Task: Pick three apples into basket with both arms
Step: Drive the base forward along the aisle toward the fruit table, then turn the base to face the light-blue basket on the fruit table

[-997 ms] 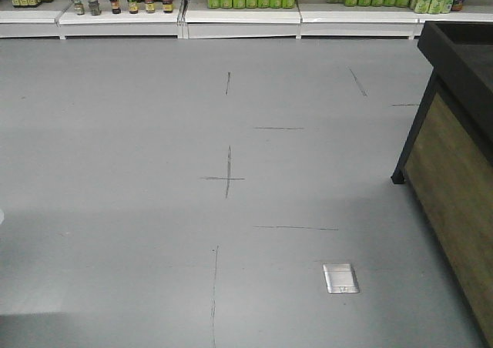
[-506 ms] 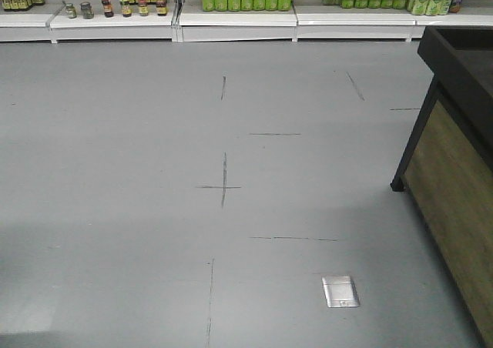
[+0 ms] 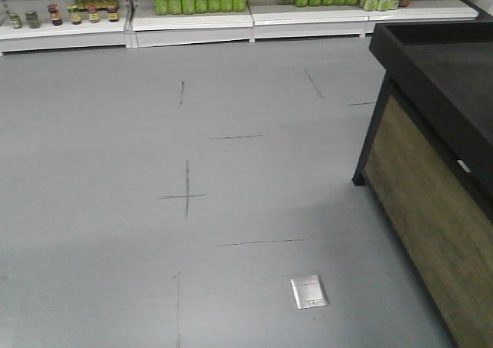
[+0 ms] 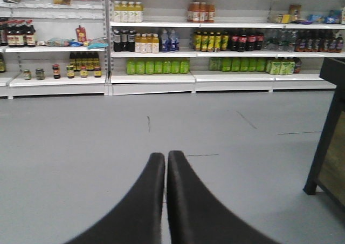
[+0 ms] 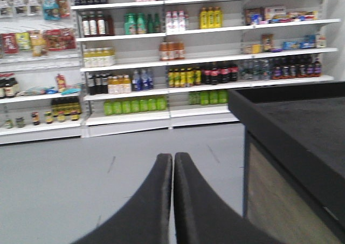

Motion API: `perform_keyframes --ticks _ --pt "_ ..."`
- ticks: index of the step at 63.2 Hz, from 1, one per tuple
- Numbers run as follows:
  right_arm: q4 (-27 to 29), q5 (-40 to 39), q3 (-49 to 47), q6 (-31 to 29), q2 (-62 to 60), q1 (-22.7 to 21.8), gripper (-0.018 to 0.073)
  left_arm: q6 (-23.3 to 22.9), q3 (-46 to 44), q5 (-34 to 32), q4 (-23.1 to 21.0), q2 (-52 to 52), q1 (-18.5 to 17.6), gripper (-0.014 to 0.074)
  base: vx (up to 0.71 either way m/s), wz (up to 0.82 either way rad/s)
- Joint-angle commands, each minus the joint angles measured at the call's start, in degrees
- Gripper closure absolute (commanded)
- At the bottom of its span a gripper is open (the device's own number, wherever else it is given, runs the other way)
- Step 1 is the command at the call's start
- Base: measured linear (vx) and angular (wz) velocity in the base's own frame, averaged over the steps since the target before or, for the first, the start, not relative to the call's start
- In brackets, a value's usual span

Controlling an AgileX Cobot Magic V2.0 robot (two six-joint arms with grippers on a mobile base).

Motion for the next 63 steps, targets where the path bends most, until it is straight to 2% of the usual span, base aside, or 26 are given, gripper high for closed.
perform_keyframes --ticks 1,63 --pt "0.00 -4.34 0.85 -0.35 -0.73 -0.37 0.0568 -0.25 0.24 -4.64 -0.11 -0.88 -0.38 0.0603 0.07 -0.38" --pt "0.00 -4.34 0.85 -0.35 -0.73 -0.37 0.0568 -0.25 0.24 -4.64 -0.11 -0.88 -0.38 0.0603 0.10 -0.53"
